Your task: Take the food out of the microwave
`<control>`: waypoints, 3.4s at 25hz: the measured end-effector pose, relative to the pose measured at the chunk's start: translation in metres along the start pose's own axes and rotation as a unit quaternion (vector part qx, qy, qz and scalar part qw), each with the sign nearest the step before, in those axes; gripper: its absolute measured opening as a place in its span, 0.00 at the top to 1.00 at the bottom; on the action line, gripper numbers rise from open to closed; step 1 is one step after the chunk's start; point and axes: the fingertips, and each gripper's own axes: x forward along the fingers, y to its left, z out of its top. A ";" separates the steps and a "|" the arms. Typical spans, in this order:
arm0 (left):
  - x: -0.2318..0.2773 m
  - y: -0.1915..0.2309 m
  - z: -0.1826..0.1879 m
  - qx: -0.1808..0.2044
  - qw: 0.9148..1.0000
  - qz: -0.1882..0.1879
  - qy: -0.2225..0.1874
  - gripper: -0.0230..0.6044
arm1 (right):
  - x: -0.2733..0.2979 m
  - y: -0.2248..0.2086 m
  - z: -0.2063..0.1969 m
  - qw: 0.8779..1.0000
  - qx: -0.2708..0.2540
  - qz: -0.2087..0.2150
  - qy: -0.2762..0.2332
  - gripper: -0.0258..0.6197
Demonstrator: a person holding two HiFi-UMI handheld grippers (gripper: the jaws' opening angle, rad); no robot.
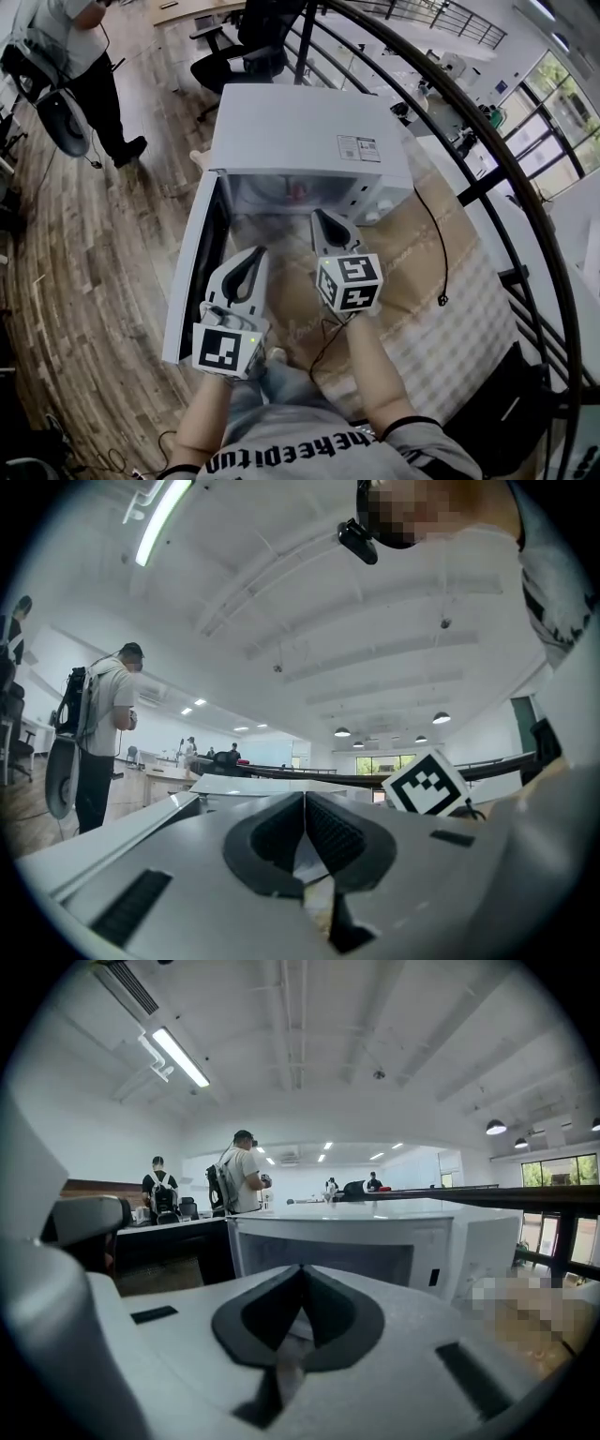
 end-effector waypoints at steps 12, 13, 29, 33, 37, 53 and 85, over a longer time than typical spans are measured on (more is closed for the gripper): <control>0.007 -0.008 -0.015 0.015 1.000 0.019 -0.008 0.95 | 0.040 -0.017 -0.047 0.999 0.003 0.027 0.040 0.95; 0.007 -0.008 -0.017 0.015 1.000 0.019 -0.006 0.95 | 0.043 -0.018 -0.051 0.999 0.003 0.028 0.043 0.95; 0.008 0.000 -0.027 0.022 0.999 0.041 0.000 0.95 | 0.093 -0.029 -0.098 0.997 0.016 0.016 0.068 0.88; 0.008 -0.001 -0.030 0.023 0.999 0.043 0.002 0.95 | 0.104 -0.031 -0.106 0.997 0.025 0.015 0.074 0.87; 0.007 0.001 -0.032 0.021 0.999 0.046 0.008 0.95 | 0.115 -0.029 -0.113 0.997 0.013 0.012 0.081 0.85; 0.006 0.019 -0.048 0.013 0.998 0.062 0.027 0.95 | 0.148 -0.035 -0.119 0.994 -0.022 -0.033 0.098 0.82; -0.009 0.013 -0.025 0.013 0.999 0.042 0.000 0.95 | 0.086 -0.026 -0.104 0.996 0.003 -0.037 0.083 0.92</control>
